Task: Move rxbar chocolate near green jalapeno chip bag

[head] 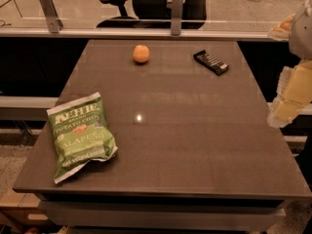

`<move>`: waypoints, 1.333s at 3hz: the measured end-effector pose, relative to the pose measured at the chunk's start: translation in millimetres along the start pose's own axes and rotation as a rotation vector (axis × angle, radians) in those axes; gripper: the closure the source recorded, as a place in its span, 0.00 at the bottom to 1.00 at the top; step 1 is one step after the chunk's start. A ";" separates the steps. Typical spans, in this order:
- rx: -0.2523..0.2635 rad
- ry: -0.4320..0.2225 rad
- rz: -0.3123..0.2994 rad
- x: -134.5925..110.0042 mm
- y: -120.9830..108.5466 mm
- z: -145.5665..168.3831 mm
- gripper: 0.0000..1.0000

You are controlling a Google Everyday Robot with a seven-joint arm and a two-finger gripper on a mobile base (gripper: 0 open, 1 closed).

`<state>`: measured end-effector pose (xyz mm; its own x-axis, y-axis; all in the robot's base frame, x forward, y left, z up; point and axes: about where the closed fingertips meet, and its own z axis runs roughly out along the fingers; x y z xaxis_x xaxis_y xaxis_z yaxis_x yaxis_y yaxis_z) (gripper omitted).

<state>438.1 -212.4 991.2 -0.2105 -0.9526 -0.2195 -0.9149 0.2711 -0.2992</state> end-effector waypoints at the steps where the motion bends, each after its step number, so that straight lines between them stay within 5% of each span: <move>1: 0.010 -0.007 -0.005 -2.7 -4.0 -2.8 0.00; 2: 0.033 -0.074 0.021 -8.1 -25.1 -3.5 0.00; 4: 0.056 -0.215 0.275 -18.3 -83.4 -5.5 0.00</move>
Offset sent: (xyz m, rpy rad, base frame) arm 0.0580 -0.0028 0.0216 0.1762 -0.0915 -0.0212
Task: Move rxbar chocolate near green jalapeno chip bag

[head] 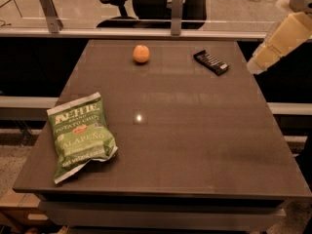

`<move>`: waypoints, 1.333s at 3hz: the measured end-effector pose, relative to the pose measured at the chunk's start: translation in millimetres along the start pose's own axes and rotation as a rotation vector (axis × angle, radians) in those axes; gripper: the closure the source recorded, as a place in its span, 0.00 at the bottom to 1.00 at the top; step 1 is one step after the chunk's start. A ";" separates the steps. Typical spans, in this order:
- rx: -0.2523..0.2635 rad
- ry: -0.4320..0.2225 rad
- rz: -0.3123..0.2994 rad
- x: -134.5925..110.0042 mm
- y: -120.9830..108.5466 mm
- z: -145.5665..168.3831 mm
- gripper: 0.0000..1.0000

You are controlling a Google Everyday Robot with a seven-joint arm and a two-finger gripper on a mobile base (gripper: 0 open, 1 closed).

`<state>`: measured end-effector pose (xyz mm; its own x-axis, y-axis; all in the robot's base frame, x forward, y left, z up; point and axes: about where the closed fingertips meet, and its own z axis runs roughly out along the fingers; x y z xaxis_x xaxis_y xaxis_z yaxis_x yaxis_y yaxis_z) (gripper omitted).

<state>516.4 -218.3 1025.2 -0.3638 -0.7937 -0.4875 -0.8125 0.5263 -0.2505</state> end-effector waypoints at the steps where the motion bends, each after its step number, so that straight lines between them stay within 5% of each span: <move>1: 0.039 0.031 0.094 -10.2 -13.6 -2.5 0.00; 4: 0.149 0.287 0.269 -6.7 -93.5 52.1 0.00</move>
Offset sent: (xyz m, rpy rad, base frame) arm 0.0707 -0.0205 0.0023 -0.1503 0.0998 -0.3480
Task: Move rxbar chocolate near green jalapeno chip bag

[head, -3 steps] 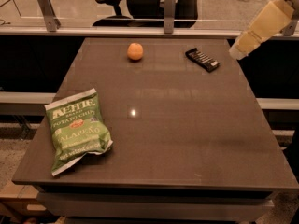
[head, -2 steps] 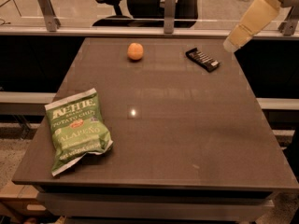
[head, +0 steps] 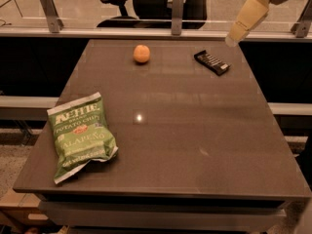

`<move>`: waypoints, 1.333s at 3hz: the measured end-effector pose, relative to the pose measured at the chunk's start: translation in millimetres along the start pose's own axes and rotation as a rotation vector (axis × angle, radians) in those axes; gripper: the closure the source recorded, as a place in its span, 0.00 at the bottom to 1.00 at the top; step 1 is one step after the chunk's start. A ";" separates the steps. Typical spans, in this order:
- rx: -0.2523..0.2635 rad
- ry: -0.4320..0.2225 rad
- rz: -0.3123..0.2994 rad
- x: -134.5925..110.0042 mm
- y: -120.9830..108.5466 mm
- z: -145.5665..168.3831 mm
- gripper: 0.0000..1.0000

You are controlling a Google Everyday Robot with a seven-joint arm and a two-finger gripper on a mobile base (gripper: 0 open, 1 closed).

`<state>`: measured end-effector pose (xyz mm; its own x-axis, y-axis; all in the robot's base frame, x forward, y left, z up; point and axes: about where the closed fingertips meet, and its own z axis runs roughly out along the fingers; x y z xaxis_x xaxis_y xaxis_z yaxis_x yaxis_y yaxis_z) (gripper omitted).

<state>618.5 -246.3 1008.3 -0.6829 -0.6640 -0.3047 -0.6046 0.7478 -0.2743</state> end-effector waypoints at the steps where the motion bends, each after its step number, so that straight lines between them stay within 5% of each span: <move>1: -0.002 0.034 0.037 -8.1 -14.4 20.5 0.00; 4: -0.064 0.034 0.035 -35.9 -24.1 84.4 0.00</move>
Offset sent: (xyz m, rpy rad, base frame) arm 0.0607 -0.0102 -0.0333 0.0159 0.0949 -0.0640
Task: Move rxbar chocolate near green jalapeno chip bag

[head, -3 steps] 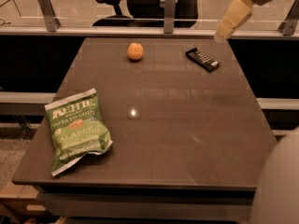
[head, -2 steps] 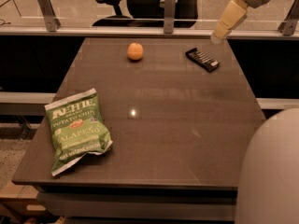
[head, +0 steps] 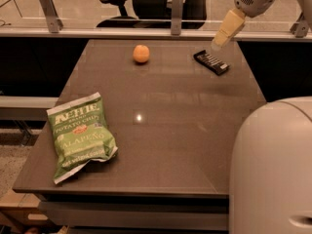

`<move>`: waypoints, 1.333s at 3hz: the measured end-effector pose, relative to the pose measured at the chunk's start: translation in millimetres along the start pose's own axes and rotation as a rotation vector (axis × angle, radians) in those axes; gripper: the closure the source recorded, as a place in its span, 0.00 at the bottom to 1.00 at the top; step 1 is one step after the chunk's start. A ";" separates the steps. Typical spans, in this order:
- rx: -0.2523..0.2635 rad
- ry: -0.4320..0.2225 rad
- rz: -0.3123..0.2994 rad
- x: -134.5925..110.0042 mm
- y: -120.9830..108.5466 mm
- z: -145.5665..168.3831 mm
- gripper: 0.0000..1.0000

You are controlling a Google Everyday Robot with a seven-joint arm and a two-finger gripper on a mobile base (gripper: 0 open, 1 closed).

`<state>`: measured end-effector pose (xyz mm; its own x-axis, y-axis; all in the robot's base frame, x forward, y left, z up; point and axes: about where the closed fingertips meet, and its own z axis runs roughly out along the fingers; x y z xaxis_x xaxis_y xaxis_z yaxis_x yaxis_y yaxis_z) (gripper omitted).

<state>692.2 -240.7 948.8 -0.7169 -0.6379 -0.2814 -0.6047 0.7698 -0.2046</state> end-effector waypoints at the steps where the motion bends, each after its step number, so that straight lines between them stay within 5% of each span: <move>1: -0.027 0.020 -0.005 -3.9 1.5 23.7 0.00; 4: -0.071 0.080 -0.022 -19.5 2.8 91.3 0.00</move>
Offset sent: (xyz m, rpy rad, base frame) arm 0.0309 0.0070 -0.0640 0.0184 0.1530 0.0235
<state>736.2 -224.0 868.2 -0.7270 -0.6565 -0.2012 -0.6415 0.7539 -0.1419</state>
